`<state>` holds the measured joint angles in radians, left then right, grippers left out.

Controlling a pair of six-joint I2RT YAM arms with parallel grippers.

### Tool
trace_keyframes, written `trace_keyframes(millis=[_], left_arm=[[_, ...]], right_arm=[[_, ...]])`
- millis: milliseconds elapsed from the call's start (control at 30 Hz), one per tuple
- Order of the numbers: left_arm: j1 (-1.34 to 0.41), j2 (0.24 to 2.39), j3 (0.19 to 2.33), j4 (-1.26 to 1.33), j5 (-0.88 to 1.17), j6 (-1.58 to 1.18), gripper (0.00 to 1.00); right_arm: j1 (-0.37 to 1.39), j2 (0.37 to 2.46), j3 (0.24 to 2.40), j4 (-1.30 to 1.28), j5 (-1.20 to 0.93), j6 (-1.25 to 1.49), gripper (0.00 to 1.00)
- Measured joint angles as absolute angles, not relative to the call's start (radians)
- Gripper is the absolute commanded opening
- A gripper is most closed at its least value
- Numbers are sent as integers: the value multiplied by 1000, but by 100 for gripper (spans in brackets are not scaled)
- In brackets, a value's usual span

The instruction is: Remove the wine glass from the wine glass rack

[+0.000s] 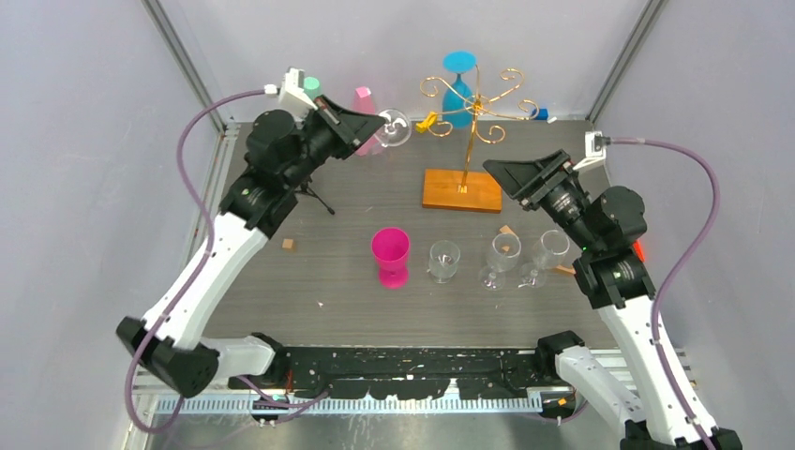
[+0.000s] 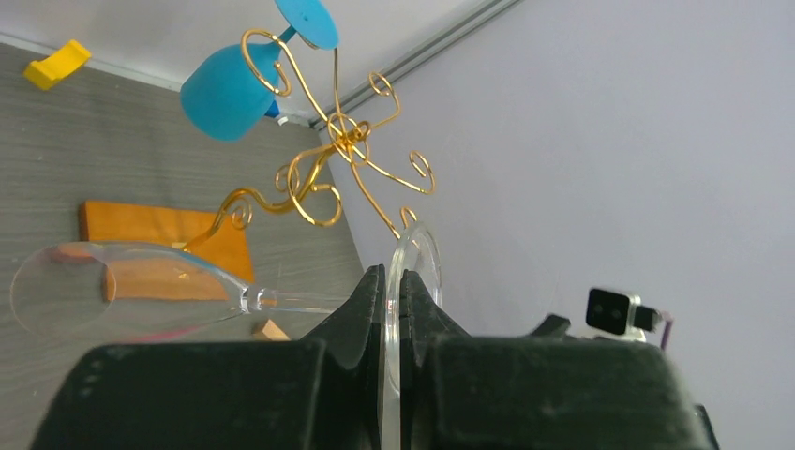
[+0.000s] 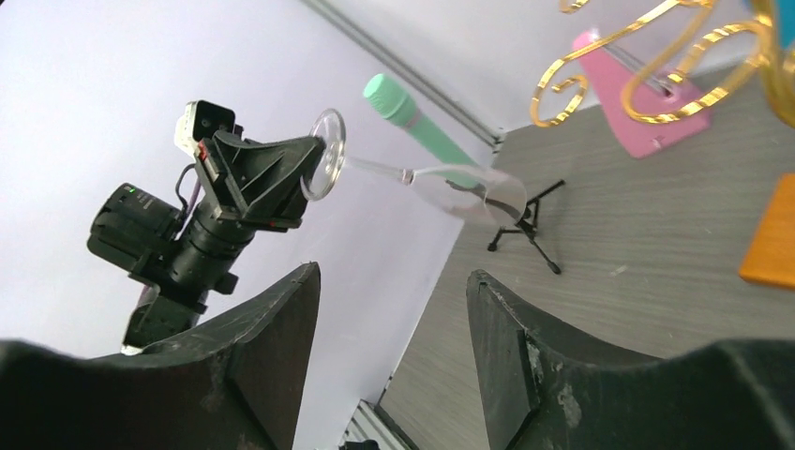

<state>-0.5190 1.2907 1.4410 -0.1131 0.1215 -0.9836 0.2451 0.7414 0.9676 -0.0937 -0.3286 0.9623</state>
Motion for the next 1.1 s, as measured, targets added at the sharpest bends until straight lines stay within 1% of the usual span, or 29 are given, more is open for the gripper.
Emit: trace_keyframes(millis=[200,300,433,667,767,900,1100], left_arm=[[-516,1092,1441,-322,84,-984,0],[-515,993,1441,-413,49,-991,0],[-515,884,1441,-525,-4,-1019,0],[-514,733,1441,-708,-54,-1076,0],[-514,693,1431,-739,-60,-1105,0],[-514,670,1360,-747,-54,-1170,0],[-514,681,1257,-757,-24,-1252,0]], right_arm=[[291,851,944,175,-432,936,65],[366,928,945,282,-461,884,67],[478,1002,955,328,-469,764,68],[730,1135,1008,393,-460,514,68],[814,1209,1045,408,-451,418,68],[900,1298,1077,434,-449,302,69],[955,1395,1109,520,-465,222,69]])
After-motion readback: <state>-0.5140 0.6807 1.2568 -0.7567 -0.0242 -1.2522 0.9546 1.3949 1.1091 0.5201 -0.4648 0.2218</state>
